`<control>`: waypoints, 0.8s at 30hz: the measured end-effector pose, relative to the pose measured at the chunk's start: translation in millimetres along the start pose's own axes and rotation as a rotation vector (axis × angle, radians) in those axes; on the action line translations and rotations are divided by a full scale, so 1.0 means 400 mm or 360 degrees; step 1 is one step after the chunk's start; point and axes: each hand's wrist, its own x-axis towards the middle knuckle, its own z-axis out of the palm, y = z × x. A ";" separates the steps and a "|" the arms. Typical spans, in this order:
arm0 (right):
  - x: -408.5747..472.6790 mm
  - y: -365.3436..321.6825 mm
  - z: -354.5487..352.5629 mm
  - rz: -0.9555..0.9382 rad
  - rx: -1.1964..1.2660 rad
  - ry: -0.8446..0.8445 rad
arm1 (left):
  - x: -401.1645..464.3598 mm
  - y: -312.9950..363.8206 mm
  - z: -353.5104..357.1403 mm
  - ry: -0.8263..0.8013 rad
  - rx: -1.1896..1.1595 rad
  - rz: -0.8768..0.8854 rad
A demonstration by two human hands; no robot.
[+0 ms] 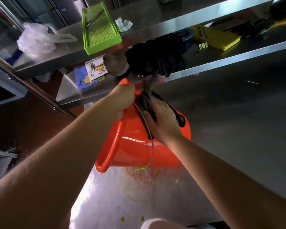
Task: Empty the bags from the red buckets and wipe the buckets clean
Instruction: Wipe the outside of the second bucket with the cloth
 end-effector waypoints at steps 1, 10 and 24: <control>0.008 0.003 0.006 -0.0021 -0.0042 -0.0022 | -0.007 -0.003 -0.001 -0.0040 -0.0051 -0.0019; -0.064 0.259 -0.020 0.0871 0.0107 0.0249 | -0.028 -0.033 -0.028 -0.0149 -0.0163 -0.0093; -0.247 0.296 0.017 0.1435 0.0201 0.0190 | -0.102 -0.106 -0.052 -0.0353 0.0018 0.0136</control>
